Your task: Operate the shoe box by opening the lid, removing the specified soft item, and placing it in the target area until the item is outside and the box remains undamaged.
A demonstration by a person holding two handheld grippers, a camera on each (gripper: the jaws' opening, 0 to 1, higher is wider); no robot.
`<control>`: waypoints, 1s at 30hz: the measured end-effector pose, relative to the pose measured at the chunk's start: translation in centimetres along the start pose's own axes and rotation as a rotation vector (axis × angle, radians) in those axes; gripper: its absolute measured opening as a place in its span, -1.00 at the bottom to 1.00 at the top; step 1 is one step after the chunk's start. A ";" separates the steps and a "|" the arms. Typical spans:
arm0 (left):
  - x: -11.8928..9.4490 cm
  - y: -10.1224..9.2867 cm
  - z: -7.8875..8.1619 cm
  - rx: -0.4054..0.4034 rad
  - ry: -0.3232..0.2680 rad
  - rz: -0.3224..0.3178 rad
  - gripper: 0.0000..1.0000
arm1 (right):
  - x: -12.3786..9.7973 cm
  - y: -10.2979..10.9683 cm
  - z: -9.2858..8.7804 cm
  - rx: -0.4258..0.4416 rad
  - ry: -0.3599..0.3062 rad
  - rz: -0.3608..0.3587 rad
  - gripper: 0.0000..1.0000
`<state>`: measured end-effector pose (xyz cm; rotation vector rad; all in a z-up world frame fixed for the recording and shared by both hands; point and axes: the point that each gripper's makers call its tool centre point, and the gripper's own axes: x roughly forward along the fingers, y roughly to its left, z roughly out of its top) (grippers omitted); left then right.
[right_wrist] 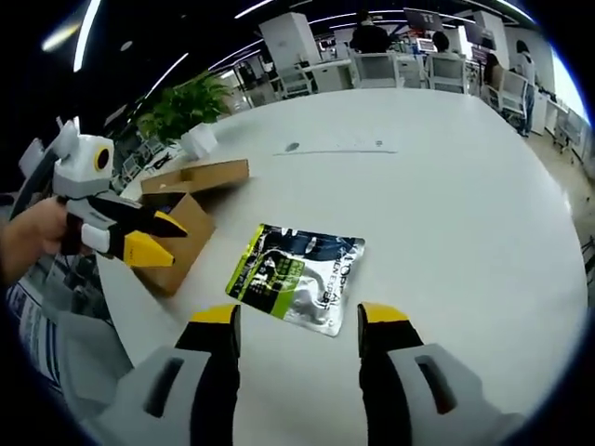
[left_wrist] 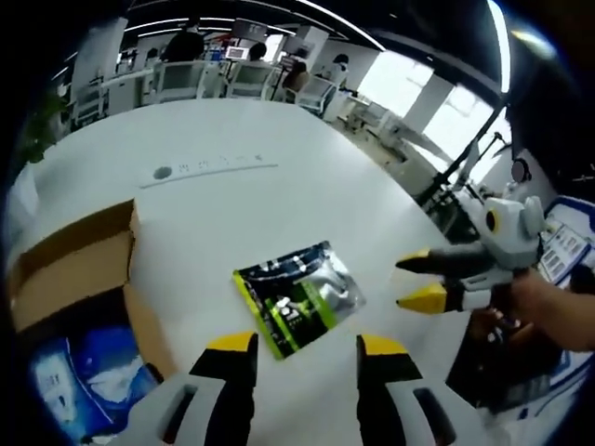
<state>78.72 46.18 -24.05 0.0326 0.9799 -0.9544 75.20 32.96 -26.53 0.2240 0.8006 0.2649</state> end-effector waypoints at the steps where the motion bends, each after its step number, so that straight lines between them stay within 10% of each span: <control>1: -0.4 -0.2 0.0 -0.002 -0.007 -0.005 -0.11 | -0.4 0.3 0.1 -0.003 -0.003 0.001 -0.03; 11: -4.8 0.2 -0.6 -0.010 -0.062 -0.002 -0.09 | -2.2 3.5 1.1 -0.018 -0.034 0.011 -0.02; 30: -14.4 7.1 -3.8 -0.063 -0.132 0.063 -0.07 | -0.7 12.1 2.1 -0.056 -0.039 0.057 -0.02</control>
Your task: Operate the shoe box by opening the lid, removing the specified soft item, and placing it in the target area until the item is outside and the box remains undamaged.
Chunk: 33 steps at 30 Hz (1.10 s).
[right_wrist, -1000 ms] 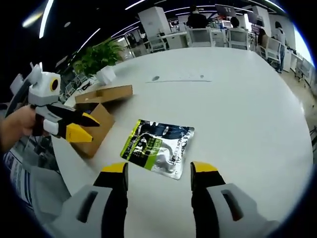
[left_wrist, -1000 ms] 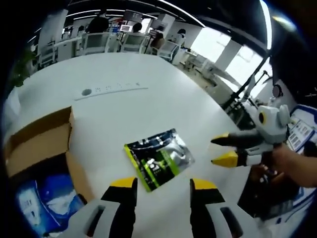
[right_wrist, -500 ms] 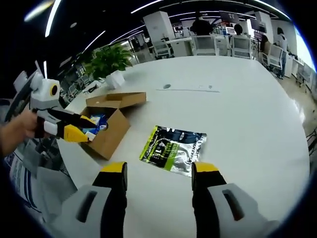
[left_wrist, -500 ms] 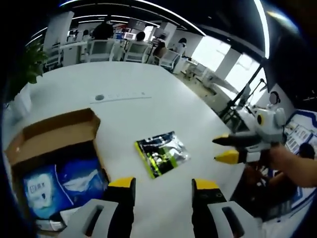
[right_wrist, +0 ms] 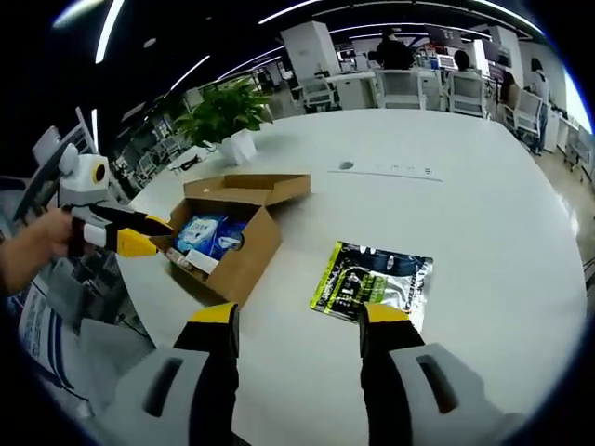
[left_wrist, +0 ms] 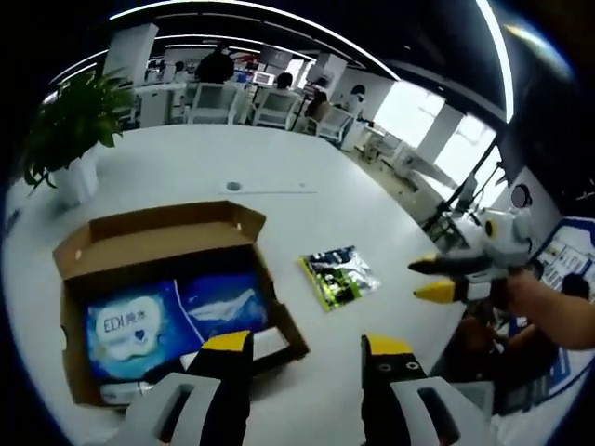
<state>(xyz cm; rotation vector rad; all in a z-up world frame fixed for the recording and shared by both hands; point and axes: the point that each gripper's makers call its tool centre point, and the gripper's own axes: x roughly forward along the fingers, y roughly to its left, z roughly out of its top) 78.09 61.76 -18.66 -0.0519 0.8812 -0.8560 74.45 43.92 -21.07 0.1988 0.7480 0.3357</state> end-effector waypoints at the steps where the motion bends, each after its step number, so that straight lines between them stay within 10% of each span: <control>1: -0.4 0.6 -0.1 -0.001 0.002 0.003 -0.07 | 0.3 0.5 0.1 -0.003 0.002 0.003 -0.03; 33: -5.1 14.7 -1.7 -0.050 0.015 -0.021 -0.09 | 15.4 16.3 3.0 0.012 0.021 0.098 -0.32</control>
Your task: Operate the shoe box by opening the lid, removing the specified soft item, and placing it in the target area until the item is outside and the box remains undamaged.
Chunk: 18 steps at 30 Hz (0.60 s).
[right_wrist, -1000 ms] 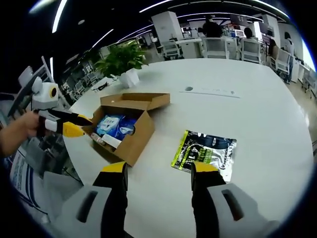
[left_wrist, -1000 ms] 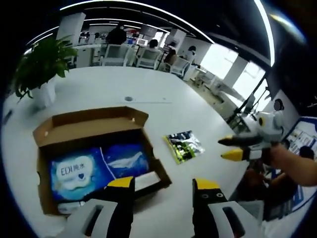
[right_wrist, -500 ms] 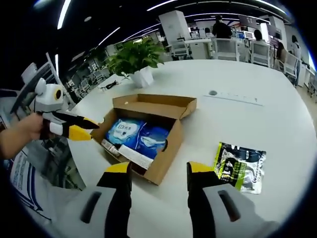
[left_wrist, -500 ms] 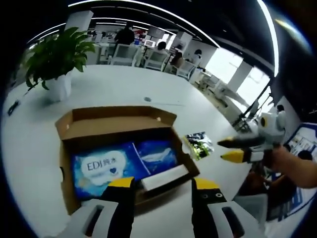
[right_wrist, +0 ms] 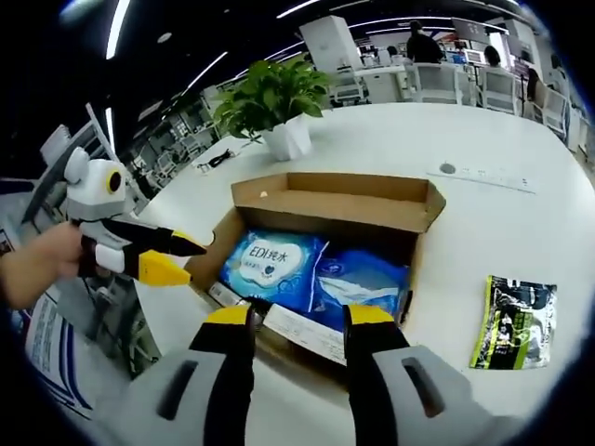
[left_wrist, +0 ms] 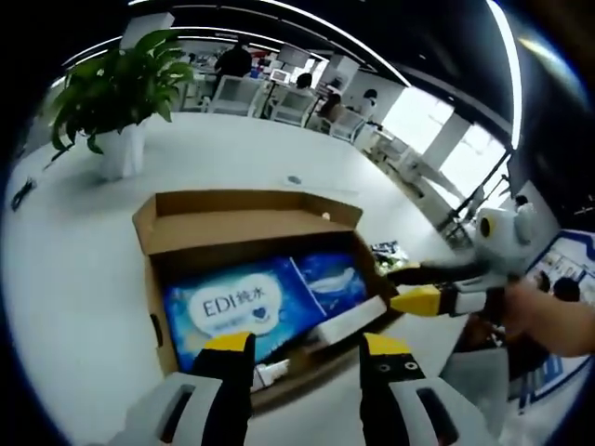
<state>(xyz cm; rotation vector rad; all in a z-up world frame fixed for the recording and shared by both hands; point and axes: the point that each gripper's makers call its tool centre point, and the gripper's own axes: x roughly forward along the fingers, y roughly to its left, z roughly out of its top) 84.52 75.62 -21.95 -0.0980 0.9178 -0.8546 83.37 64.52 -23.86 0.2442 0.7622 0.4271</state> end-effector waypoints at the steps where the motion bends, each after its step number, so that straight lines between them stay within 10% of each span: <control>1: 0.0 0.2 -0.1 -0.001 0.001 -0.003 -0.09 | 0.4 0.1 -0.1 0.003 0.003 0.000 -0.34; 18: 0.4 1.8 0.3 0.005 -0.030 -0.072 -0.09 | 6.4 -0.6 -1.8 0.069 0.083 -0.023 -0.52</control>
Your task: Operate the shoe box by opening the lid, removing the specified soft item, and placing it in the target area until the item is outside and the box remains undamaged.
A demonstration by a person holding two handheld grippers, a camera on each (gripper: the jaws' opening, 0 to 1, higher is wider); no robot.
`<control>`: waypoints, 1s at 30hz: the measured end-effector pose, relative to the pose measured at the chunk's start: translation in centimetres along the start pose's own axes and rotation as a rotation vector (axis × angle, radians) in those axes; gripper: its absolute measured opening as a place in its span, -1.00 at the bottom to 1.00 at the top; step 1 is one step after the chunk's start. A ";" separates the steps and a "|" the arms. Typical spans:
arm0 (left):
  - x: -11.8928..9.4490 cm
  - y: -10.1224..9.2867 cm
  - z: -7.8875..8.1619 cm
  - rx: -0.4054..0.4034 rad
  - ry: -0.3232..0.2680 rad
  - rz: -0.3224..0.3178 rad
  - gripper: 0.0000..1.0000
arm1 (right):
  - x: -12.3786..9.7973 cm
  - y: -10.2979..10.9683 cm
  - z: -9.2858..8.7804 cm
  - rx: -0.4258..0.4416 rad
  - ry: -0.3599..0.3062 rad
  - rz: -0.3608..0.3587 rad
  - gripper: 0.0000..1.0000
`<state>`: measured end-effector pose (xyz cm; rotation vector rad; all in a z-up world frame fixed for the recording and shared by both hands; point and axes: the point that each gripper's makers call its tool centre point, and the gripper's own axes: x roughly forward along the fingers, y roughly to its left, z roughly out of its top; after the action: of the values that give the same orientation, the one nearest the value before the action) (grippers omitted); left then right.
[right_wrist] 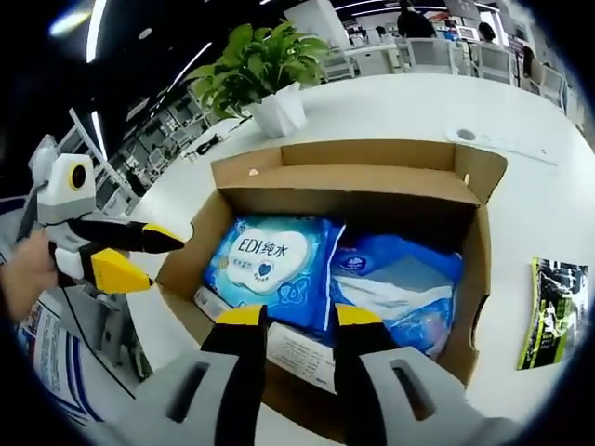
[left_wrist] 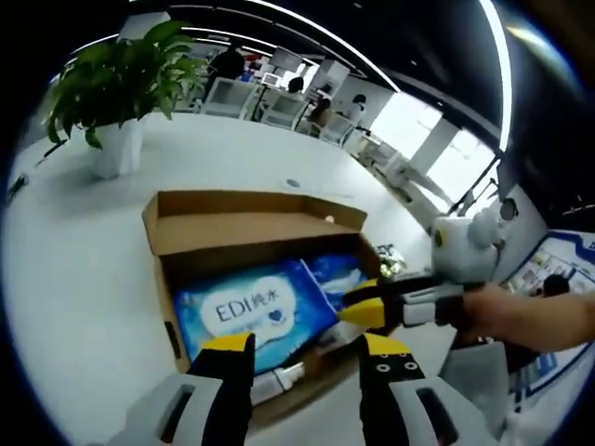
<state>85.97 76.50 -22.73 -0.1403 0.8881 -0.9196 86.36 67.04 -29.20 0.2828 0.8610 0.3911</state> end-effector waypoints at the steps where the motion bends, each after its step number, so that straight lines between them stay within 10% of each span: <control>1: 0.0 0.1 0.0 -0.002 0.000 -0.003 -0.09 | -0.1 0.1 -0.1 0.006 0.005 0.001 -0.54; 30: 0.4 2.3 -0.6 -0.047 0.014 0.001 -0.11 | 3.6 -0.9 0.1 -0.027 0.048 -0.021 -0.79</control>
<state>87.09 77.77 -24.36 -0.1743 0.9230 -0.9003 88.81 67.87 -31.92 0.2400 0.9045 0.3911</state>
